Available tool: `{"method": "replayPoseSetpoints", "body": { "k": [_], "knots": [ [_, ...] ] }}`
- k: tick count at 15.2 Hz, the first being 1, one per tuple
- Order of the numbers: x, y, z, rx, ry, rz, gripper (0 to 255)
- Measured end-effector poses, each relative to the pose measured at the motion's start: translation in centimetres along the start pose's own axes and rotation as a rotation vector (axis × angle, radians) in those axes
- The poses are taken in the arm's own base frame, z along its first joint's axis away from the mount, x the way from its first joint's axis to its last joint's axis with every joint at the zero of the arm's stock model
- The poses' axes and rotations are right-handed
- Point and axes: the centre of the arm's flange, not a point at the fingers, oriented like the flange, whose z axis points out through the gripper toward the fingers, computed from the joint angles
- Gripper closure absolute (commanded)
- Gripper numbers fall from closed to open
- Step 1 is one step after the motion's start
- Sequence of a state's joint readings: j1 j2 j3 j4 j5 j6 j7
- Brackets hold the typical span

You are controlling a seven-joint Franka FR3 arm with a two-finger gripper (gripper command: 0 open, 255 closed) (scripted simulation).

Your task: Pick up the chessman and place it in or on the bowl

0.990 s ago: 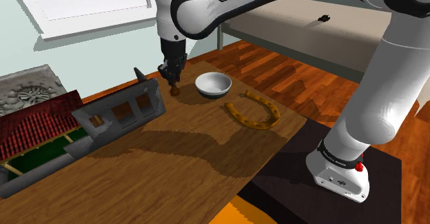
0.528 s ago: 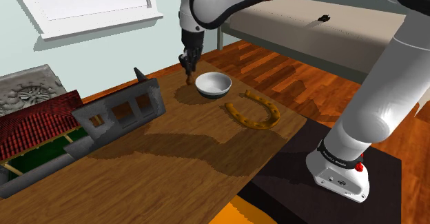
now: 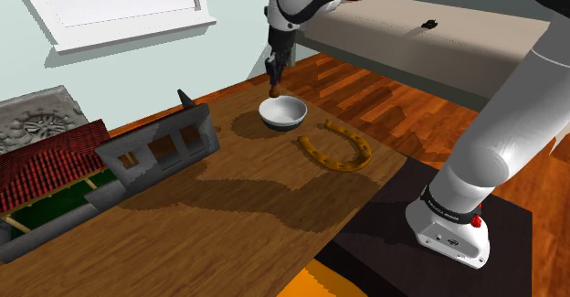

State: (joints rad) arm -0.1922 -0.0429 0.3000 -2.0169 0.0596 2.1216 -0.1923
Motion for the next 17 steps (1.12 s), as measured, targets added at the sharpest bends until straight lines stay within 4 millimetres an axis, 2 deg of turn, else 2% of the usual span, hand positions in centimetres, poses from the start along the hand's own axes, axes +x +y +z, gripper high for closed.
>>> {"method": "replayPoseSetpoints", "body": {
  "k": [3, 4, 17],
  "knots": [
    [-0.5, 3.9, -0.3, 0.0, 0.0, 0.001, 255],
    [-0.8, 4.5, -0.2, 0.0, 0.0, 0.0, 255],
    [-2.0, 5.2, 6.3, 0.0, 0.0, -0.001, 255]
  ]
}}
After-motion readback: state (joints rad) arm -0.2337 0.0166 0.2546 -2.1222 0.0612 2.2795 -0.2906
